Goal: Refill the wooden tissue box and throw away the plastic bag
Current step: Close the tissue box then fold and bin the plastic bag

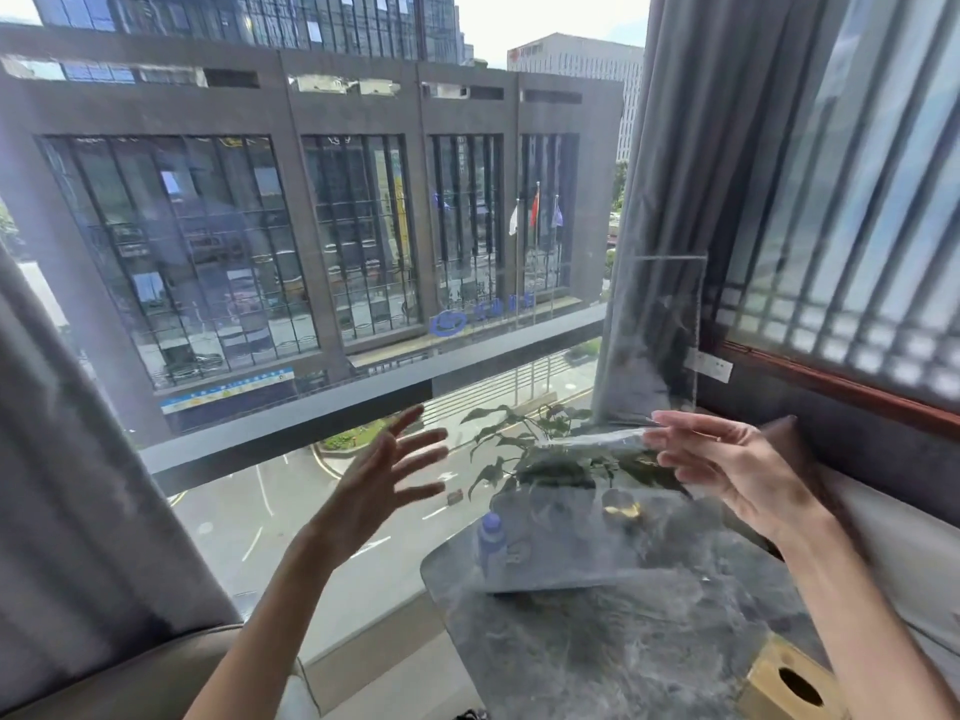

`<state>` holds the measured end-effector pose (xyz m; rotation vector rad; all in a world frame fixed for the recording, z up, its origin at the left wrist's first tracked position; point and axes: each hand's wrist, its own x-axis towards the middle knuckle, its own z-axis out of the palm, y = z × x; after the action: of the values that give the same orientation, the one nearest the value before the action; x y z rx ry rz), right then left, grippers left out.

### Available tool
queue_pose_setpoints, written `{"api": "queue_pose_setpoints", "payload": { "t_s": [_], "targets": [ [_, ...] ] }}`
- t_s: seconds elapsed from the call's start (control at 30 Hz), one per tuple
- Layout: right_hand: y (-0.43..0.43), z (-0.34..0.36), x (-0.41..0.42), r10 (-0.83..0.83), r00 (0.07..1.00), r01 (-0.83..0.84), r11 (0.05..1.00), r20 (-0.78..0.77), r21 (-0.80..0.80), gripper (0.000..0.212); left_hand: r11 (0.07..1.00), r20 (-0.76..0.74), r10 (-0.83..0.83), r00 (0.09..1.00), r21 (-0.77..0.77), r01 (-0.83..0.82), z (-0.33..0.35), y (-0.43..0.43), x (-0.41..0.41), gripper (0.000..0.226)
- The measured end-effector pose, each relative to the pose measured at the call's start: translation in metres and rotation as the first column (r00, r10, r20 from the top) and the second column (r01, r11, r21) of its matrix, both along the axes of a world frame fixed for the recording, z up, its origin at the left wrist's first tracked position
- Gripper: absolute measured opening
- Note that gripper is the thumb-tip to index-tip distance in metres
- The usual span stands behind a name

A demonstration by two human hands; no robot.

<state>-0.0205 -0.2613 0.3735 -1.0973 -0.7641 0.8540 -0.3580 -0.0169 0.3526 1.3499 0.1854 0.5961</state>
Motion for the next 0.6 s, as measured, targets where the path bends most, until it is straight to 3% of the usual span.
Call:
{"api": "queue_pose_setpoints", "payload": {
  "t_s": [0.07, 0.13, 0.2, 0.3, 0.37, 0.4, 0.5, 0.6],
  "targets": [
    [0.001, -0.004, -0.008, -0.006, 1.0, 0.006, 1.0, 0.011, -0.008, 0.029, 0.999, 0.021, -0.034, 0.999, 0.032, 0.034, -0.002, -0.012, 0.018, 0.081],
    [-0.001, -0.008, -0.012, -0.013, 1.0, 0.012, 1.0, -0.025, -0.021, 0.025, 0.986, 0.019, 0.108, 0.994, 0.124, -0.11, -0.002, -0.021, 0.034, 0.055],
    [-0.007, -0.011, -0.012, -0.01, 0.996, 0.008, 1.0, -0.092, -0.023, 0.026, 0.976, 0.044, 0.191, 0.981, 0.099, -0.195, -0.003, -0.022, 0.044, 0.039],
    [-0.014, -0.016, -0.008, -0.055, 0.98, 0.053, 0.998, -0.192, -0.019, 0.028, 0.999, 0.122, -0.006, 0.993, -0.045, 0.012, -0.004, -0.027, 0.049, 0.062],
    [-0.017, -0.018, -0.006, -0.087, 0.969, 0.081, 0.996, -0.229, -0.034, 0.03, 0.995, 0.081, -0.089, 0.993, -0.043, 0.092, -0.008, -0.033, 0.052, 0.078],
    [-0.018, -0.019, -0.005, -0.089, 0.965, 0.083, 0.996, -0.246, -0.036, 0.03, 0.997, 0.055, -0.079, 0.995, 0.002, 0.079, -0.01, -0.036, 0.054, 0.073],
    [-0.022, -0.02, -0.002, -0.083, 0.967, 0.075, 0.996, -0.239, -0.046, 0.033, 0.997, 0.117, 0.022, 0.993, 0.076, -0.031, -0.019, -0.04, 0.06, 0.033],
    [-0.027, -0.019, 0.0, -0.072, 0.978, 0.065, 0.997, -0.197, -0.043, 0.027, 0.997, 0.154, 0.056, 0.986, 0.042, -0.064, -0.013, -0.038, 0.057, 0.03]
  ]
}}
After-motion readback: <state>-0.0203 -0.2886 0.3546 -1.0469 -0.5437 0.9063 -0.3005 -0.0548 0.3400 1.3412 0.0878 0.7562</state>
